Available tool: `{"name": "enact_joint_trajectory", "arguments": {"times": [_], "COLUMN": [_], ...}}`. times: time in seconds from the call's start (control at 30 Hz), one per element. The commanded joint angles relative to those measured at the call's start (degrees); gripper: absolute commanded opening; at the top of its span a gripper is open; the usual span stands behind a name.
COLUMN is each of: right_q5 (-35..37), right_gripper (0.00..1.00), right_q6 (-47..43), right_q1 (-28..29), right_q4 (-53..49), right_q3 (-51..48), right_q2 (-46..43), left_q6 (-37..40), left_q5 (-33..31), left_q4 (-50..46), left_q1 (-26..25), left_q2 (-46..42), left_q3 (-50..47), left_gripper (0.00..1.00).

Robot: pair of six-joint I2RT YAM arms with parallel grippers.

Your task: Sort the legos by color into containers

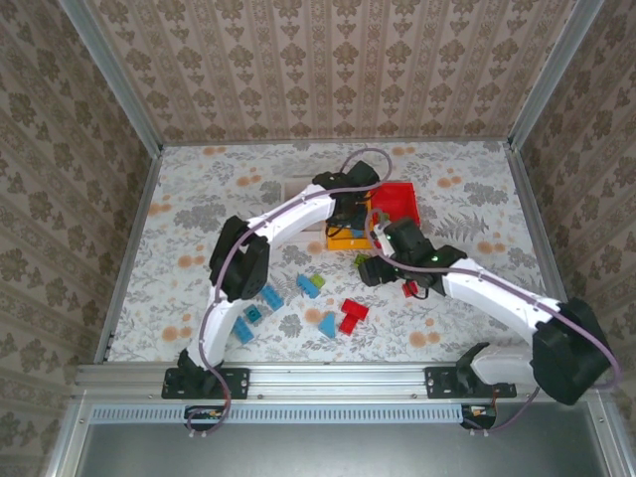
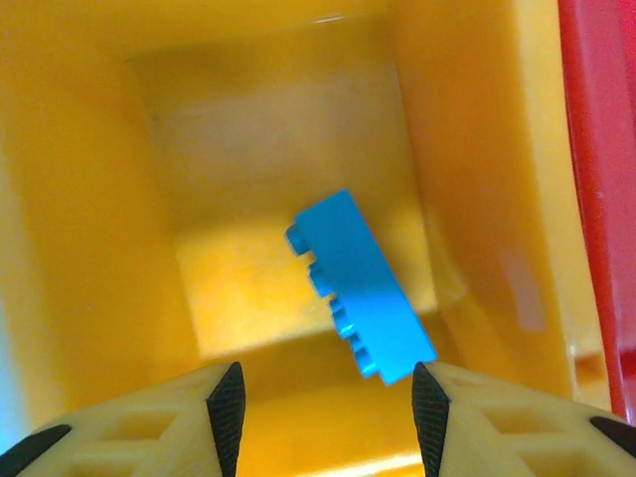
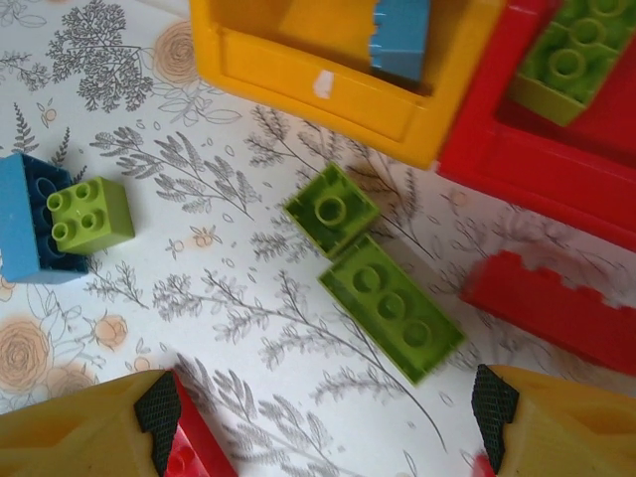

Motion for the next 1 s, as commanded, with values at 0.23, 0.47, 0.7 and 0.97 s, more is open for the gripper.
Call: {"name": "enact_joint_trajectory", "arguments": {"times": [0.23,0.47,0.7,0.97], "right_q5": [1.2,4.6,6.3,5.3], "right_gripper": [0.85,0.85,0.83,0.71], "right_q6": [-7.6,-15.0,-17.8,-17.5], "right_q1": [0.6,0.6,0.2,0.0], "right_q4": [-2.4,-7.3,-10.3,-13.0], "right_q3": [7.2,10.8,14.5,16.5], "right_q2": [13.6,18.6,24.1,28.4], "left_q6": [-3.3,-2.8,-2.8,-2.8], "left_q5": [-2.7,0.4,2.2,2.1], "left_q4": [5.3,11.1,12.7,12.2], "left_q1": [1.8,2.8,3.4,3.7], "left_q2": [-25.3,-36.6,-42.2,-42.9], "left_q3": [-21.9,-35.1,-40.5,-40.5], "left_gripper": [0.5,0.51,0.52,0.51]}}
